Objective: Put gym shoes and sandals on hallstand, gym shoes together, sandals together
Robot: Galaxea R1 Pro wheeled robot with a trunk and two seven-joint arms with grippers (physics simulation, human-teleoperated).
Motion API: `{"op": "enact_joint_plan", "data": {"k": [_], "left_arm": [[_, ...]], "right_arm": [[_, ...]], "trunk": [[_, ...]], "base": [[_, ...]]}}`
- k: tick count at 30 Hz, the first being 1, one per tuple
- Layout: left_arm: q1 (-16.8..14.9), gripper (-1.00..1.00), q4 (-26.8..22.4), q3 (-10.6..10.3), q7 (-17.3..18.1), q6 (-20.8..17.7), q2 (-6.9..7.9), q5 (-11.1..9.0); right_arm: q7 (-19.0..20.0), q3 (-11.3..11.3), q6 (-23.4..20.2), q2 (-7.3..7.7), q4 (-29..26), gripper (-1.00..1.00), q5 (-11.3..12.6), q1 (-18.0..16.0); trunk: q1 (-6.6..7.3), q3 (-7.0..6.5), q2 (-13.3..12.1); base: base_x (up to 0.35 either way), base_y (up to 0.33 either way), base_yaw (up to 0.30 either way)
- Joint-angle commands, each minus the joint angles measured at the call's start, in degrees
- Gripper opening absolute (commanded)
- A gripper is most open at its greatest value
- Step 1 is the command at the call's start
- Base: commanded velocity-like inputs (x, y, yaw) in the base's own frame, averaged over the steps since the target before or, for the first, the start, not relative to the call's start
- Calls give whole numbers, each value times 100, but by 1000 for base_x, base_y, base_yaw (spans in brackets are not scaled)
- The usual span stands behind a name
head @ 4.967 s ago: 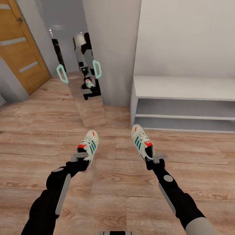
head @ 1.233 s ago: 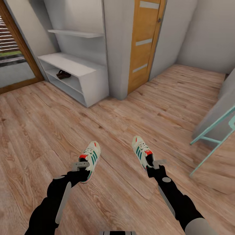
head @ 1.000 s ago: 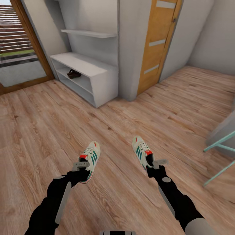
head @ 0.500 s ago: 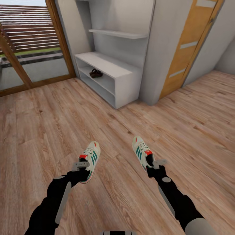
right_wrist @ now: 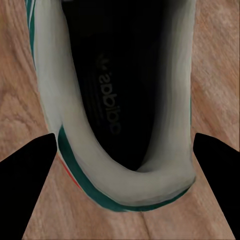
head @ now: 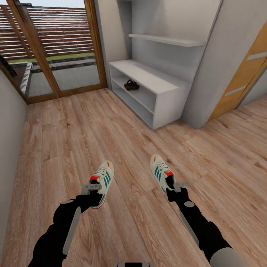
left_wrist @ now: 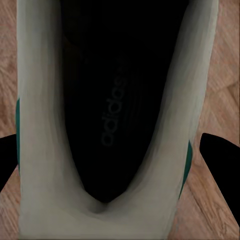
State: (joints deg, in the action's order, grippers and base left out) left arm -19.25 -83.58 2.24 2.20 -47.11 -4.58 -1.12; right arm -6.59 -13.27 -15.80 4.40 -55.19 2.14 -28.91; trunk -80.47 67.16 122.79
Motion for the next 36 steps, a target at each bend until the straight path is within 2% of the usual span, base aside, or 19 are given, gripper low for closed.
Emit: {"op": "enact_joint_plan", "data": {"k": [1,19,36], "left_arm": [[0,-100,0,-2,0,0,-1,-2],[0,-100,0,-9,0,0,-1,6],[0,-100,0,-21,0,0,-2,7]], "right_arm": [[0,0,1,0,-1,-100,-4,0],[0,0,2,0,-1,-100,-4,0],[0,0,1,0,-1,-100,-4,0]], "trunk": [[0,0,0],[0,0,0],[0,18,0]], "base": [[300,210,277],[313,175,275],[328,125,67]]}}
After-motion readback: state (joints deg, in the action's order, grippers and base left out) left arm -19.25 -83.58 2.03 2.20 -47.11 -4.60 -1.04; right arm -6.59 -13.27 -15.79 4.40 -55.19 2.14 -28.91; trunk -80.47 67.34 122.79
